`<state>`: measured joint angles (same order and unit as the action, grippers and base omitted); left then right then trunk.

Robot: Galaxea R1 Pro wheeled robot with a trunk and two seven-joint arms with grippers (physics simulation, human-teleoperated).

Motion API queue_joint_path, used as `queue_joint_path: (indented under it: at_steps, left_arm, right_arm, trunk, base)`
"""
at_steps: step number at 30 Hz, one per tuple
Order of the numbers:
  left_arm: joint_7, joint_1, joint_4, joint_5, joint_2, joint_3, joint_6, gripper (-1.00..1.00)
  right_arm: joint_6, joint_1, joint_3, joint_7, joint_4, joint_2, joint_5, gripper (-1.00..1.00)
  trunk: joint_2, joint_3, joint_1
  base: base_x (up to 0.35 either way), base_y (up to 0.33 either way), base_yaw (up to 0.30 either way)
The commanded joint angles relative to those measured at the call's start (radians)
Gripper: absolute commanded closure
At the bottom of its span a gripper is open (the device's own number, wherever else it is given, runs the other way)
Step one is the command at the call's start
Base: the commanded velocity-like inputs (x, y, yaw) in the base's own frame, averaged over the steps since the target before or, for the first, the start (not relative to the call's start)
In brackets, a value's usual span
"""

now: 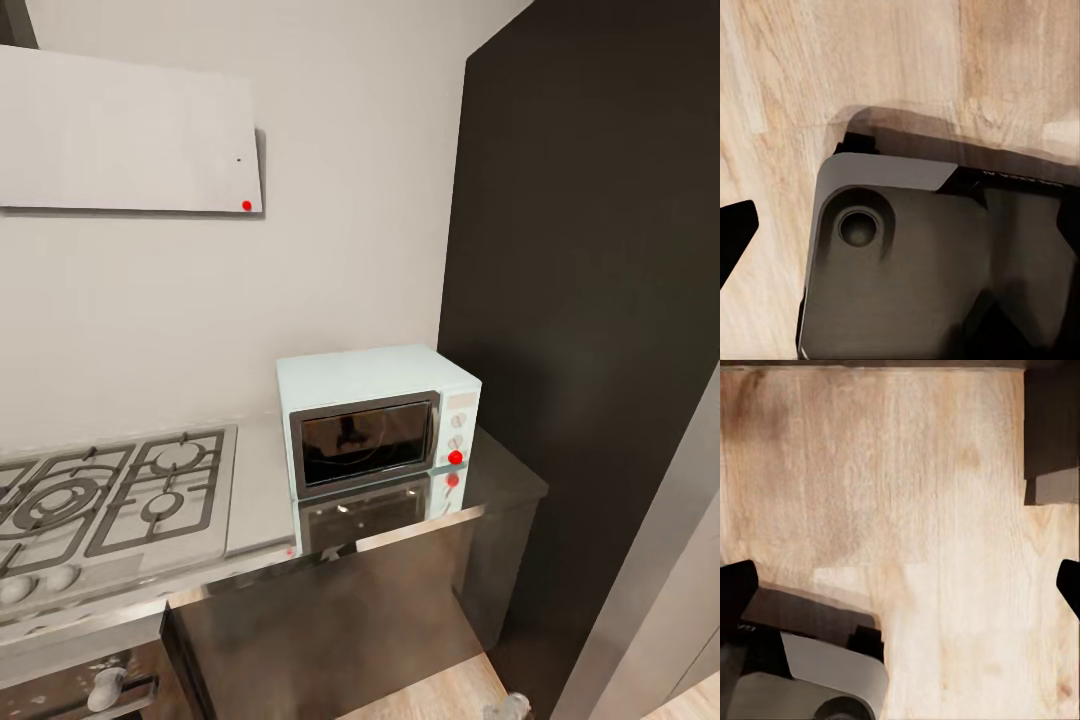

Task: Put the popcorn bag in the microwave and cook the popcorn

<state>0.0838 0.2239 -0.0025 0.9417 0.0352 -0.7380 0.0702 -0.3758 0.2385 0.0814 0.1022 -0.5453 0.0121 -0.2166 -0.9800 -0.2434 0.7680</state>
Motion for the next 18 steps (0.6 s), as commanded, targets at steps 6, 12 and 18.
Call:
queue_joint_path:
  at_steps: [6,12,18]
  left_arm:
    - [0.003,-0.001,-0.001,0.010,-0.009,-0.008,0.003,-1.00]
    - [0.003,-0.002,-0.001,0.011,-0.015,-0.008,0.003,-1.00]
    - [0.003,-0.002,-0.001,0.011,-0.015,-0.008,0.003,-1.00]
  right_arm:
    - [-0.186,0.000,0.004,0.011,-0.481,-0.027,-0.010,-1.00]
    - [-0.381,0.055,0.003,0.013,-0.770,-0.078,-0.013,-1.00]
    - [-0.445,0.140,-0.003,0.001,-0.998,-0.083,-0.015,-1.00]
  trunk:
    - [-0.001,-0.001,0.000]
    - [-0.001,-0.001,0.000]
    - [-0.001,-0.001,0.000]
  base:
    - [0.000,0.000,0.000]
    - [0.000,0.000,0.000]
    - [0.000,0.000,0.000]
